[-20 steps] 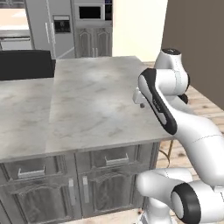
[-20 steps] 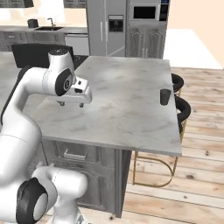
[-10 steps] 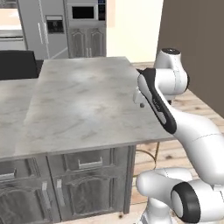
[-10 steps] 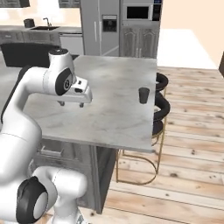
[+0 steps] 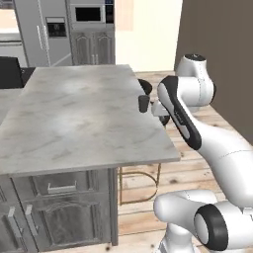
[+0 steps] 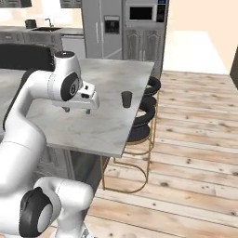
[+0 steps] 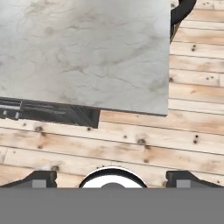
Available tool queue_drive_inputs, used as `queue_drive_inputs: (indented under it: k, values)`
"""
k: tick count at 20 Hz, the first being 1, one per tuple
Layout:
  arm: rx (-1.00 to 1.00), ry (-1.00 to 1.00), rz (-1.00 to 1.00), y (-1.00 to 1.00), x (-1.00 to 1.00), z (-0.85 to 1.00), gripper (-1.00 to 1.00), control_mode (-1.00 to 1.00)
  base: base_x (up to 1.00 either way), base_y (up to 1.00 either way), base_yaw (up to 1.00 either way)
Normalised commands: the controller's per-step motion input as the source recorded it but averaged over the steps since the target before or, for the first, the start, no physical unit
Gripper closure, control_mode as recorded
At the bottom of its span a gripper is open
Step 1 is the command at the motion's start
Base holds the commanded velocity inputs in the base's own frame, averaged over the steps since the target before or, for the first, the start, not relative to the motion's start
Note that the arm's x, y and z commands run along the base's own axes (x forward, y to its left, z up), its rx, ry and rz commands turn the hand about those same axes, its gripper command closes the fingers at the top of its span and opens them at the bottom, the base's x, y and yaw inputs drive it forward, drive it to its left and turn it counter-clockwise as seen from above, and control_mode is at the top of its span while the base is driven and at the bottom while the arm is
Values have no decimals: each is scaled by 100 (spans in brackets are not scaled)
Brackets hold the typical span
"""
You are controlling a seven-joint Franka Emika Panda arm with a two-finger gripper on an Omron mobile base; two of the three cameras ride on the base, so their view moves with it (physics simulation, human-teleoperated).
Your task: Take a straw from the drawer in front and place it inside the glass cup on the dining counter.
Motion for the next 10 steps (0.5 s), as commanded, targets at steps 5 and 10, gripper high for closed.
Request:
queue_drive_inputs:
  k: [5, 10]
  values:
    - [0, 0, 0, 0, 0, 0, -100, 100, 22, -30, 26]
    - [0, 0, 0, 0, 0, 0, -100, 100, 22, -17, 33]
